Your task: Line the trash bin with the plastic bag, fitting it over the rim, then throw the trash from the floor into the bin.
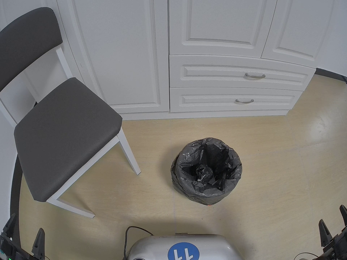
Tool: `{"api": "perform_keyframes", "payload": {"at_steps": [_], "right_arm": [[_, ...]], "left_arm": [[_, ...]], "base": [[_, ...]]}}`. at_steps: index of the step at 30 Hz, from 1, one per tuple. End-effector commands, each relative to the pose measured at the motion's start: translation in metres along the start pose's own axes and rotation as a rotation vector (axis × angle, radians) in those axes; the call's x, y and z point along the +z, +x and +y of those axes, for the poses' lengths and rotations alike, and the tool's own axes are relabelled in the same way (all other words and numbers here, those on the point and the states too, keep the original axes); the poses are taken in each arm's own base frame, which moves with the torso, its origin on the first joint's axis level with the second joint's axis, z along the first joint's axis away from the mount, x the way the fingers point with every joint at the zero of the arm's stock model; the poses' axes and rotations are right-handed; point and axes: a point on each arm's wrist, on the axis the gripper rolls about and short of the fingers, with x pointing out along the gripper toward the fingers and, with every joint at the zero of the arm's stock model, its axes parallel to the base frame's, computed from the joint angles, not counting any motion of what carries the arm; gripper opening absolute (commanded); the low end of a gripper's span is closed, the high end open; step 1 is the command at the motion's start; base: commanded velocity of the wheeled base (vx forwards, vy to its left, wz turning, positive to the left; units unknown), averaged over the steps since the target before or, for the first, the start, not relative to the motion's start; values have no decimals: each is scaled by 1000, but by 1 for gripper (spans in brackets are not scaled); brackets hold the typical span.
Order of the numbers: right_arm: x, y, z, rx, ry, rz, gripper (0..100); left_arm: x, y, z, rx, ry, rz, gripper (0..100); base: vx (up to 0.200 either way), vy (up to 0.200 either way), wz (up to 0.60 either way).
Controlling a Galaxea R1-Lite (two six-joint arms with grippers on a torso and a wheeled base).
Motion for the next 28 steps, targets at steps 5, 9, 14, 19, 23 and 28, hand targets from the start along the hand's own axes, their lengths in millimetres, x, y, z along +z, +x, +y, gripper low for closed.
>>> {"api": "perform_keyframes", "payload": {"at_steps": [5,9,14,19,23,28], "right_arm": [[-5,0,0,-7,11,-3,100],[-5,0,0,-7,5,-2,100],[-5,0,0,-8,7,-2,100],[-5,0,0,-7,11,-3,100],[-5,0,0,-7,11,-3,100],[-5,0,0,-8,11,-3,100]], "left_arm": [[-5,0,0,1,0,0,100],[-5,0,0,1,0,0,100],[-5,0,0,1,0,0,100],[-5,0,0,1,0,0,100],[-5,0,0,1,0,0,100],[-5,0,0,1,0,0,100]], "base": [[0,0,0],[0,0,0],[0,0,0],[0,0,0],[0,0,0],[0,0,0]]}}
